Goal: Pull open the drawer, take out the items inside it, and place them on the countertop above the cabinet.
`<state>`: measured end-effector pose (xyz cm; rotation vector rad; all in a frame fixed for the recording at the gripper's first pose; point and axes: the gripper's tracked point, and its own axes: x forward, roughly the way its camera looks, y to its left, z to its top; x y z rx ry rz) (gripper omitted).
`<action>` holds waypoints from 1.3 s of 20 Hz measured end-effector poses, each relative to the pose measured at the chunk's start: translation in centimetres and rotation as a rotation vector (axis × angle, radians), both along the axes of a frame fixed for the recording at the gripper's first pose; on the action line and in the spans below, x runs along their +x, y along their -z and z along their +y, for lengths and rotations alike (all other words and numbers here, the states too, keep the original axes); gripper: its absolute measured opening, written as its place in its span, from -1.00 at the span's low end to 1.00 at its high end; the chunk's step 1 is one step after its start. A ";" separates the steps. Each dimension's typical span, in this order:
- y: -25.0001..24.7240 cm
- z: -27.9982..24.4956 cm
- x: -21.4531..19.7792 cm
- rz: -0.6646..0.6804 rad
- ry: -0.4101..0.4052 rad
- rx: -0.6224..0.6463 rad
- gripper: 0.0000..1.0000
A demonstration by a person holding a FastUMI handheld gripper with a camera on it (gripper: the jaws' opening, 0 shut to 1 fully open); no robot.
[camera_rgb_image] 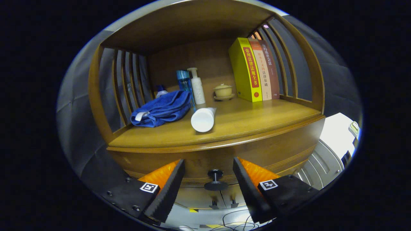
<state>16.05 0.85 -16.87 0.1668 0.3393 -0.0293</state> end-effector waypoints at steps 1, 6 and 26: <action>-1.0 -0.2 -0.8 -0.020 -0.003 -0.008 0.97; -6.4 0.2 -4.5 -0.127 -0.020 -0.038 0.97; -18.3 3.6 -17.6 -0.422 -0.034 -0.155 0.96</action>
